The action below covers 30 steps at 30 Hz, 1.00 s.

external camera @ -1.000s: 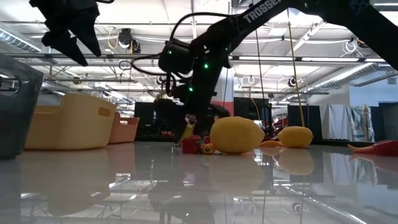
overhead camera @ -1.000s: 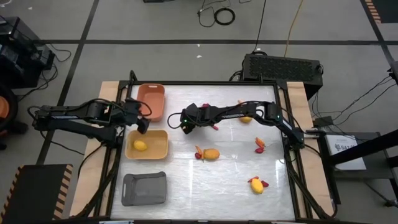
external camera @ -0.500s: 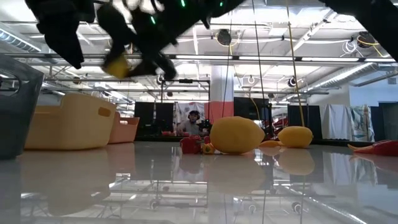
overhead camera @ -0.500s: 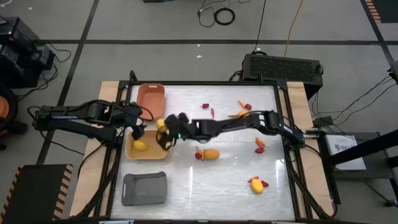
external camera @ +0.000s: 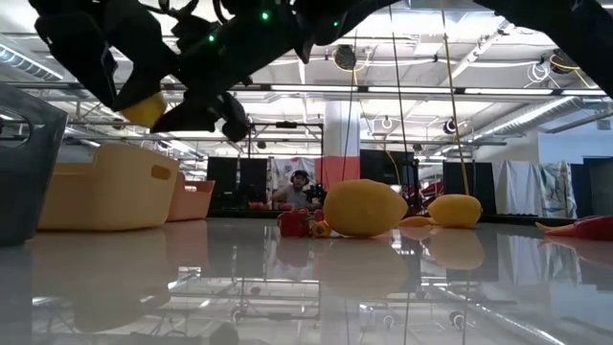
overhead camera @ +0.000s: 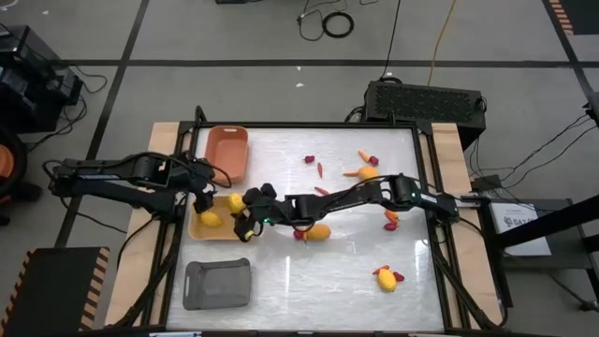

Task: Sort produce into baskets
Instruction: Put the yellow lemon into the yellow bin

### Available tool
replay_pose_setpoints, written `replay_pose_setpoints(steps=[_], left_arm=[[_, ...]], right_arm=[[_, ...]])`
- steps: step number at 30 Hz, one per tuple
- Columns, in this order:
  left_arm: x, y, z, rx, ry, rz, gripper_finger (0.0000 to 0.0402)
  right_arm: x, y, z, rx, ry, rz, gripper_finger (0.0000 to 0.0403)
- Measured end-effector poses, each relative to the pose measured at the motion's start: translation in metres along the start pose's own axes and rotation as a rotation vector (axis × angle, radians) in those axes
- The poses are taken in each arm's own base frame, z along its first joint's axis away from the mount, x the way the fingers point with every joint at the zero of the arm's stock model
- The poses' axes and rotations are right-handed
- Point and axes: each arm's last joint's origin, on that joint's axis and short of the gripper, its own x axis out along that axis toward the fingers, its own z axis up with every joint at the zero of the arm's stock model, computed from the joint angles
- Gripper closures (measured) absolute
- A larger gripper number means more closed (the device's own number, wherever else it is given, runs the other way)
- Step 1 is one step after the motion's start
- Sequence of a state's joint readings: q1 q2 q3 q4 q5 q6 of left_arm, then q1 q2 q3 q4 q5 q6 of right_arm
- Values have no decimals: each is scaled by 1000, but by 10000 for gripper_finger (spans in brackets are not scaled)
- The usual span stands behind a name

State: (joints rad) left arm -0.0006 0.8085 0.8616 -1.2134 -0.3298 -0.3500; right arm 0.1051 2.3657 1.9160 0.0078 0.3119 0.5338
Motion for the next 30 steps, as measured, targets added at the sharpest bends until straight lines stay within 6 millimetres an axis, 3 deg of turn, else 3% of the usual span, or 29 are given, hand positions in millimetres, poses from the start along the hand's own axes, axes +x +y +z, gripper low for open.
replay_pose_setpoints(steps=[9,19,25,30], left_arm=[[1,0,-1,-9,3,1,48],[1,0,0,-63,2,1,48],[1,0,-1,-112,3,1,48],[1,0,0,-118,3,-3,48]], right_arm=[[0,-1,-4,-36,55,5,178],[0,-1,-5,-34,109,85,95],[-17,-7,19,17,169,87,79],[-46,-22,51,24,242,4,86]])
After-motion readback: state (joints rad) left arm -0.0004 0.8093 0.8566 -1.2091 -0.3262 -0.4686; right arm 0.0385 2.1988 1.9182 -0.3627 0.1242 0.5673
